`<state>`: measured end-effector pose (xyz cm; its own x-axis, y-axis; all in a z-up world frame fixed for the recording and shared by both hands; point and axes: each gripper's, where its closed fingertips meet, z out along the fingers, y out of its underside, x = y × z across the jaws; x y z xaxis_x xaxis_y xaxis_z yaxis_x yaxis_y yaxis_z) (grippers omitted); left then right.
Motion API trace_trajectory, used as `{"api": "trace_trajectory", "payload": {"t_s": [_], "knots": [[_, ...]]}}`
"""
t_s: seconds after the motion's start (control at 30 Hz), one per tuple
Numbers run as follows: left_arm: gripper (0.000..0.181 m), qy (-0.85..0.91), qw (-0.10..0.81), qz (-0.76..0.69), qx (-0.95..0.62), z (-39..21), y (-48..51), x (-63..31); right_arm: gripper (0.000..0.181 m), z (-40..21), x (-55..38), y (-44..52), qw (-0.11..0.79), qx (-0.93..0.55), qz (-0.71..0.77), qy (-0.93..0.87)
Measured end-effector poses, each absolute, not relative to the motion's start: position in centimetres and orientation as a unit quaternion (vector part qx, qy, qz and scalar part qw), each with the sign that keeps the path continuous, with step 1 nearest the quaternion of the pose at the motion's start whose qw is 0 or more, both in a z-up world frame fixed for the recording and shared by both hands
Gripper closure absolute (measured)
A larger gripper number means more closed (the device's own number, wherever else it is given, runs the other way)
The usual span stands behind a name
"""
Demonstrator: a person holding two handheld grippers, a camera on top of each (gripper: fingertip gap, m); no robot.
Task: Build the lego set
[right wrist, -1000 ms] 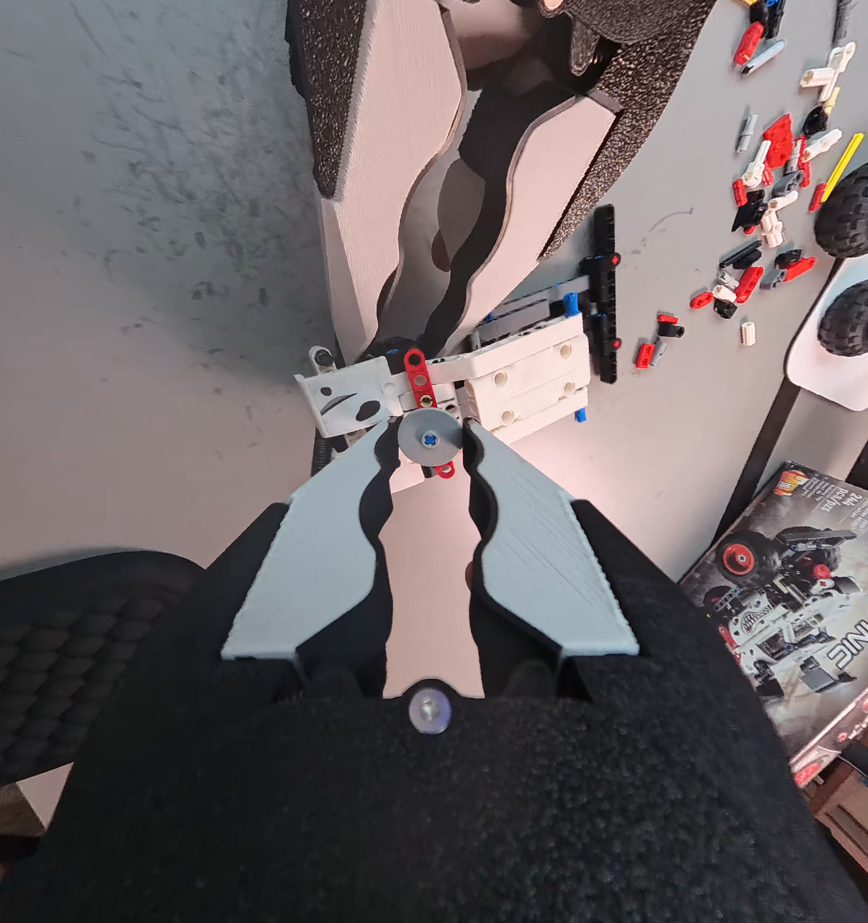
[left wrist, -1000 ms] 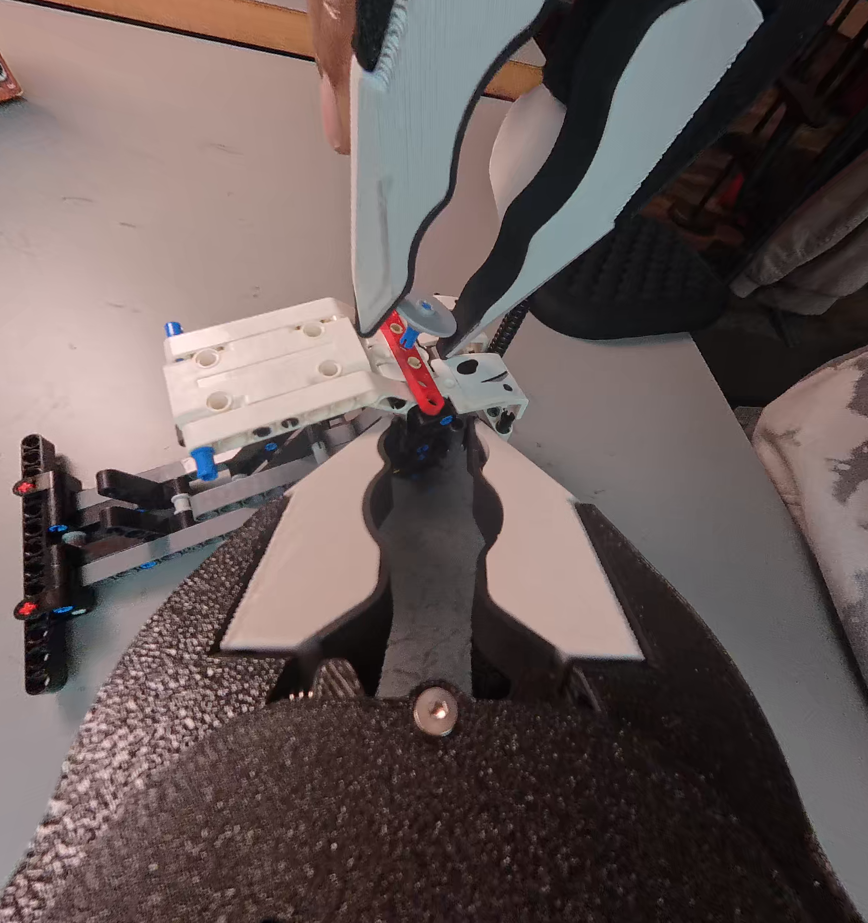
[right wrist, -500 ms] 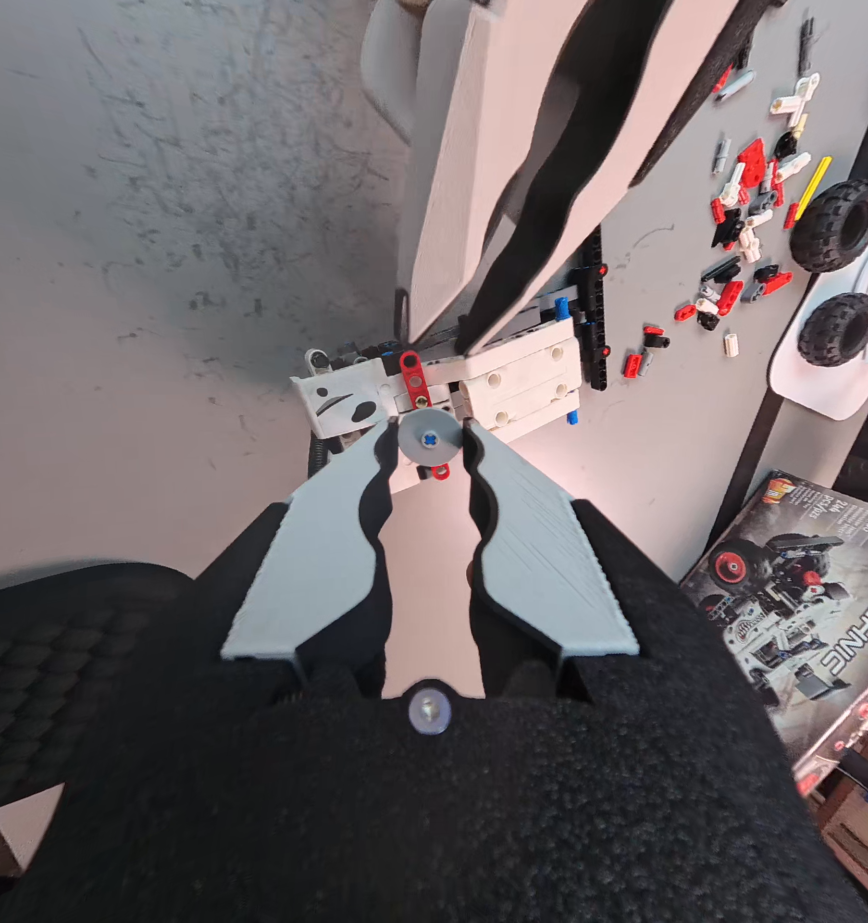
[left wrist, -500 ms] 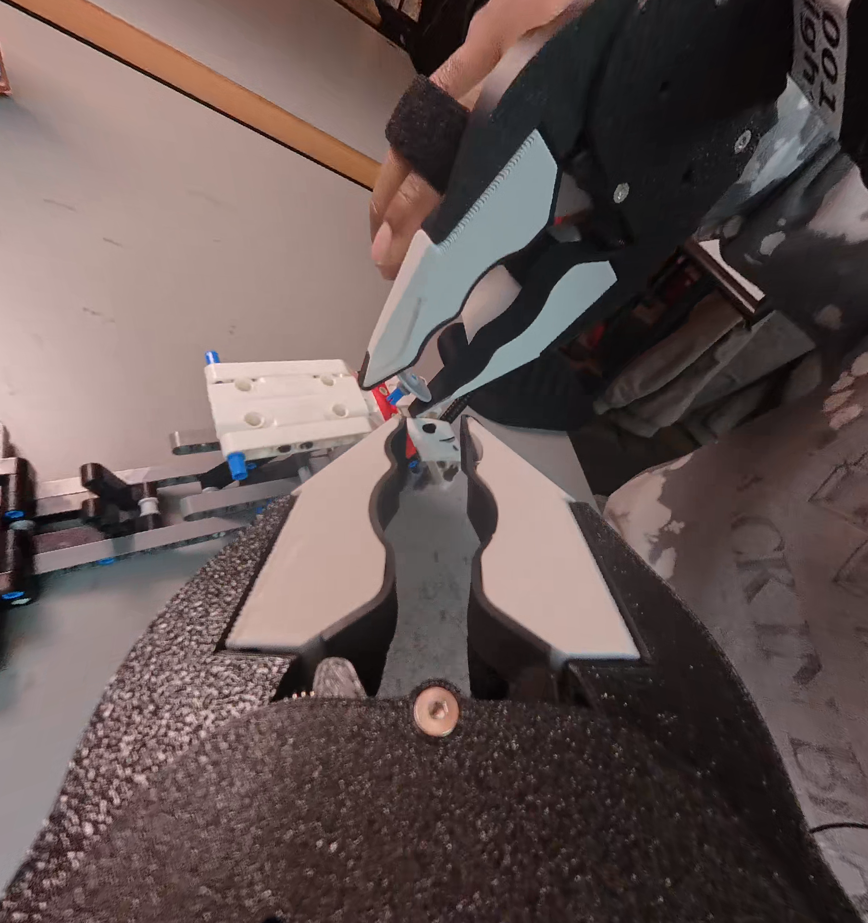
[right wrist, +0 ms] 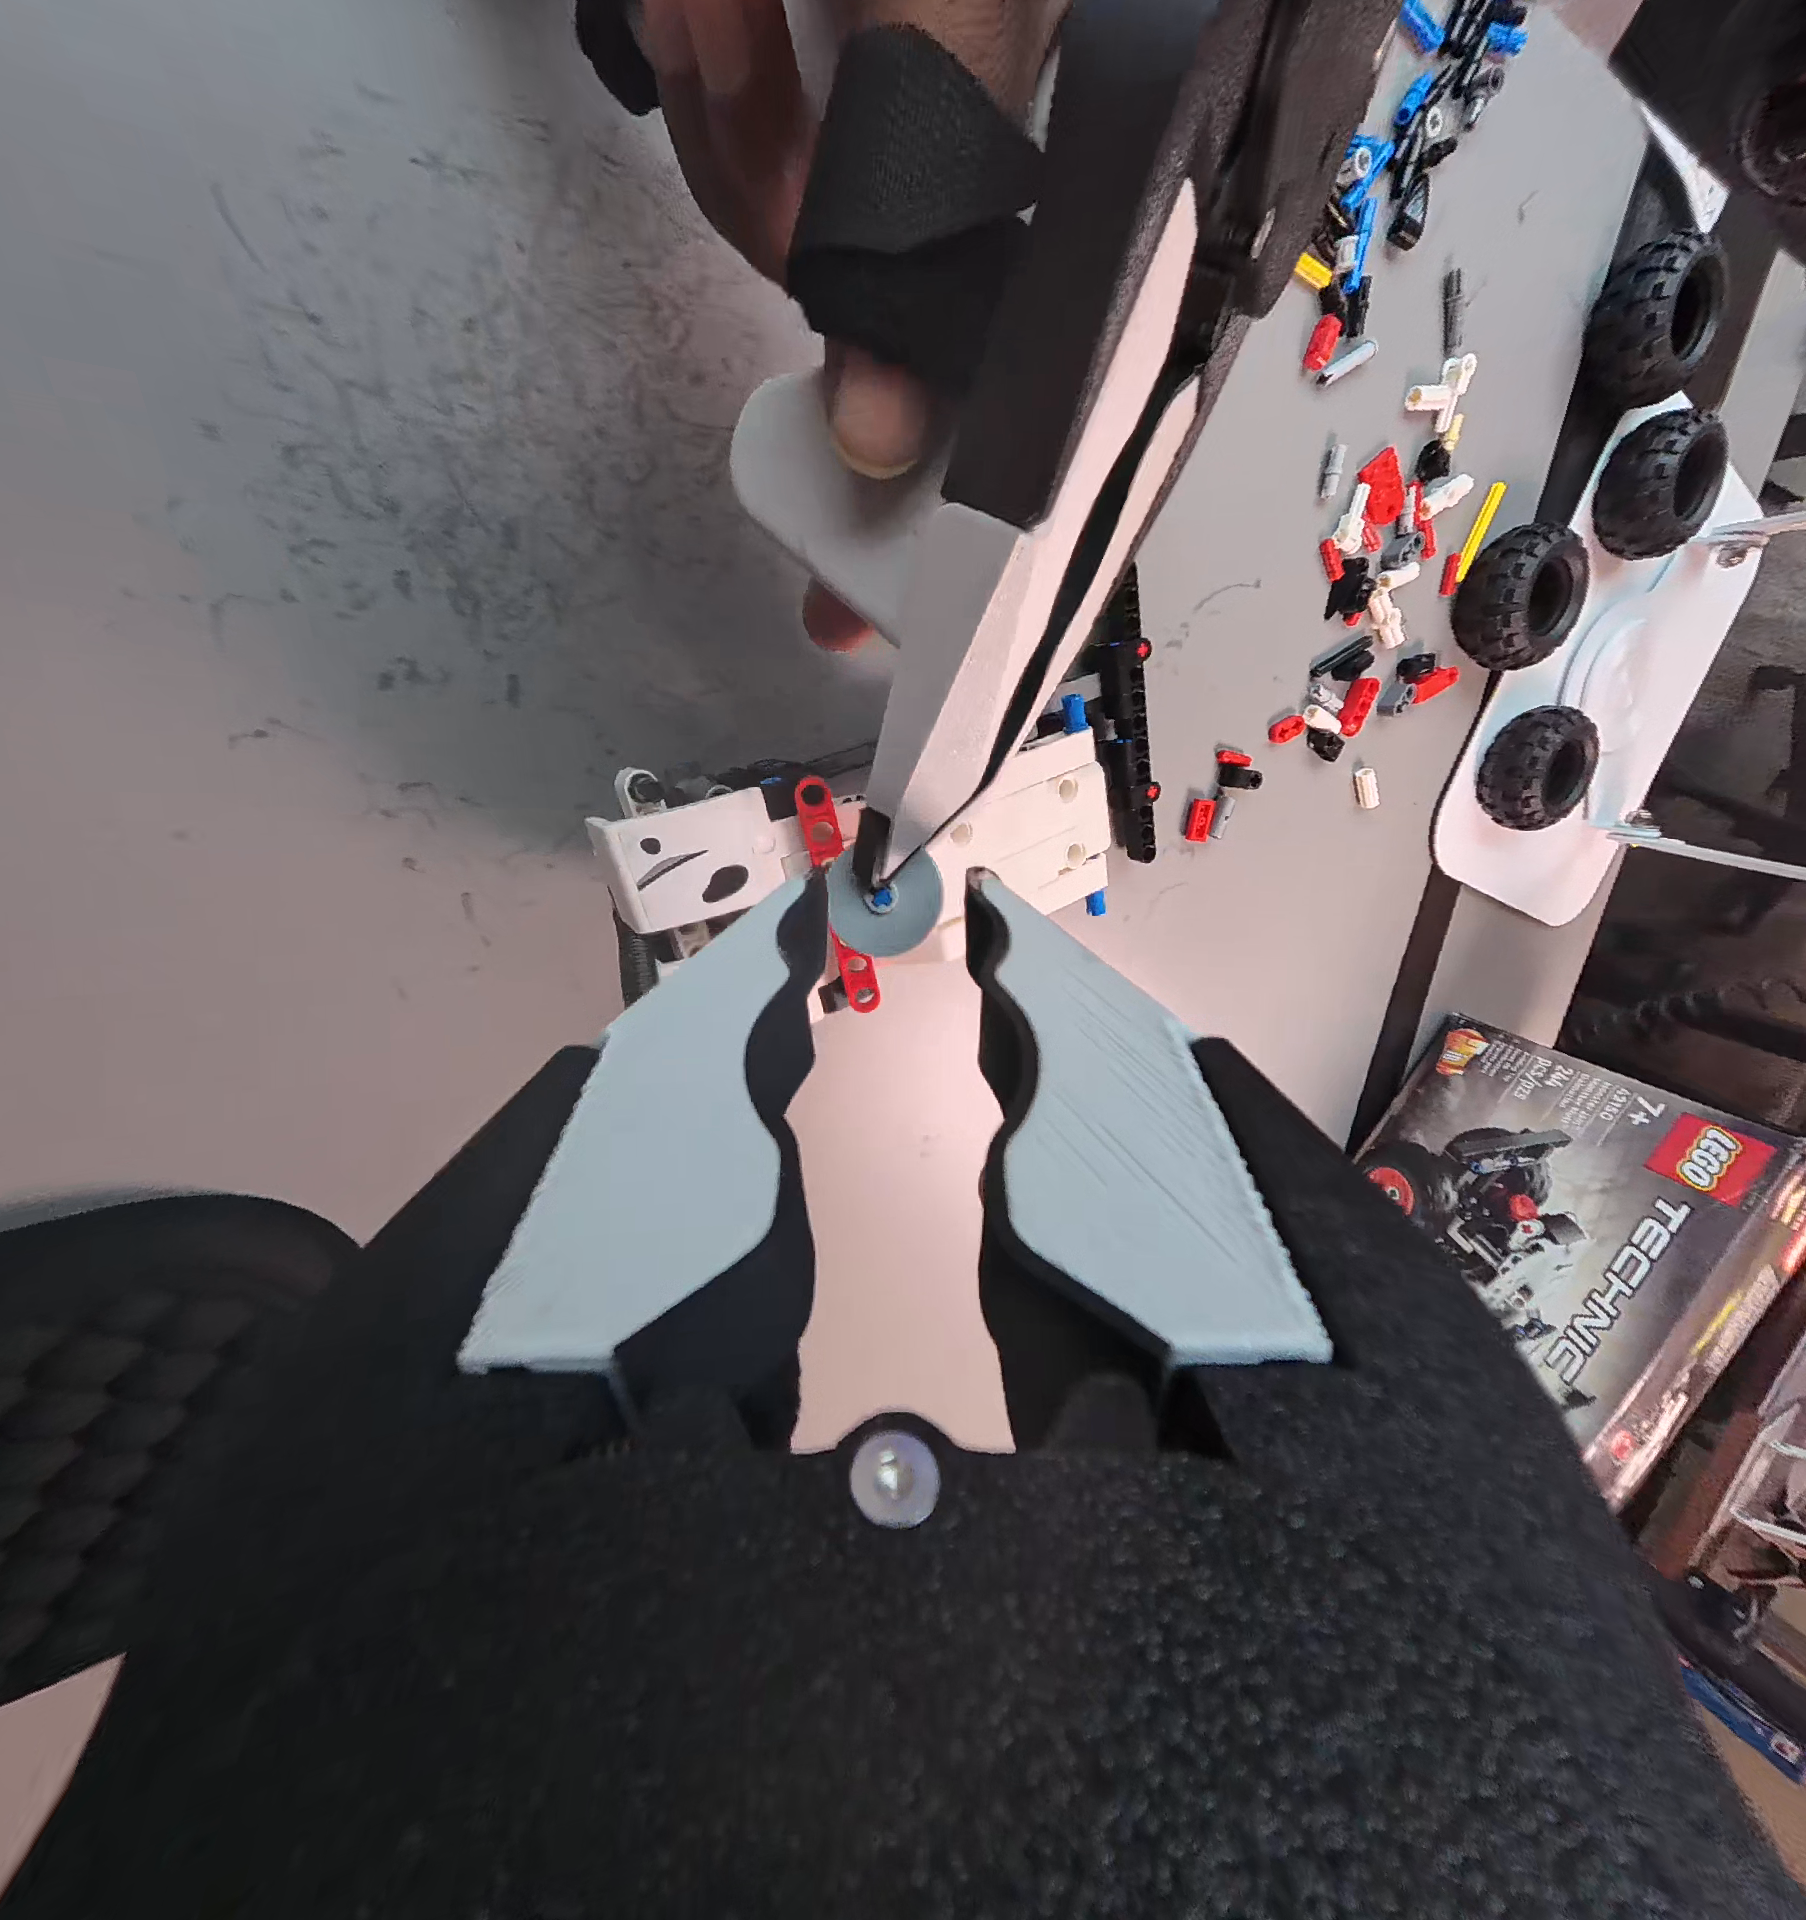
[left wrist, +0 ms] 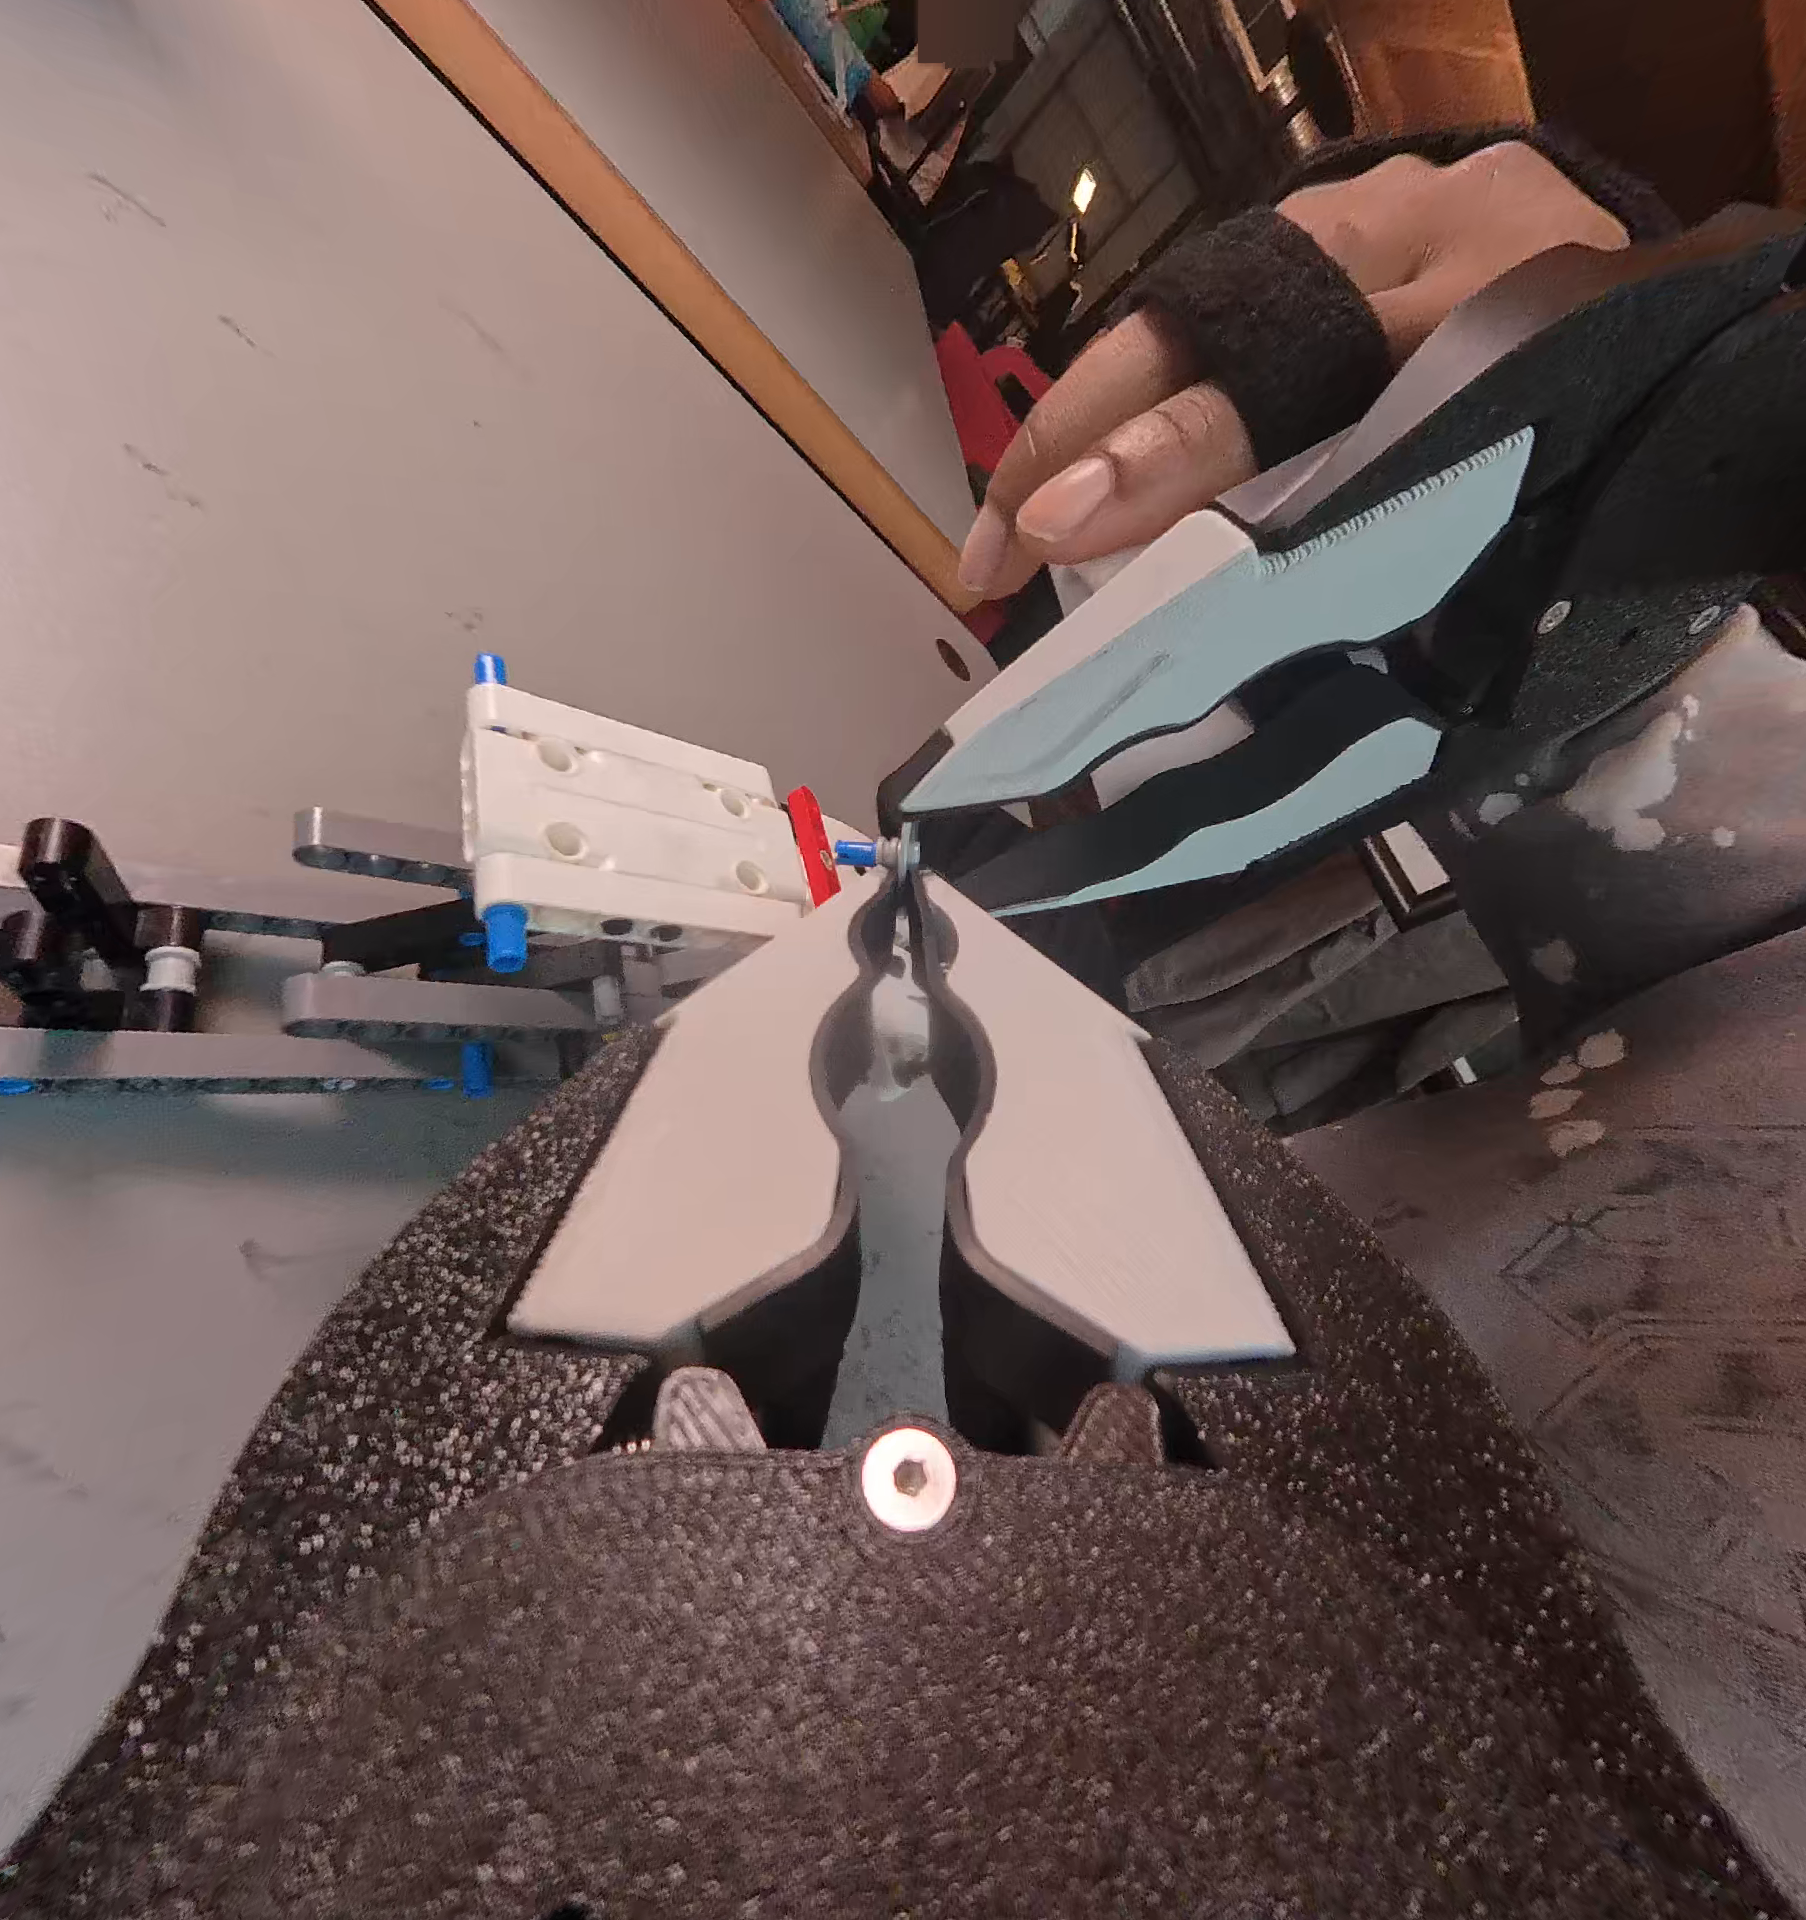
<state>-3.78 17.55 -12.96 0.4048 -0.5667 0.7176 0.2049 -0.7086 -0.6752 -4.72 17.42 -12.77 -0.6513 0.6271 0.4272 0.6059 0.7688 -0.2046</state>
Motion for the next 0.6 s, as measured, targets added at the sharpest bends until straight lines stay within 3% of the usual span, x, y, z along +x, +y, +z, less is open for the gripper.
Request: {"api": "trace_trajectory", "payload": {"t_s": [0.6], "knots": [[0.181,0.05,0.319,-0.586,-0.743,-12.85,17.71,-3.69,0.157,-13.62,-4.58,18.23,0.28,-0.26,-0.088,-0.92]]}}
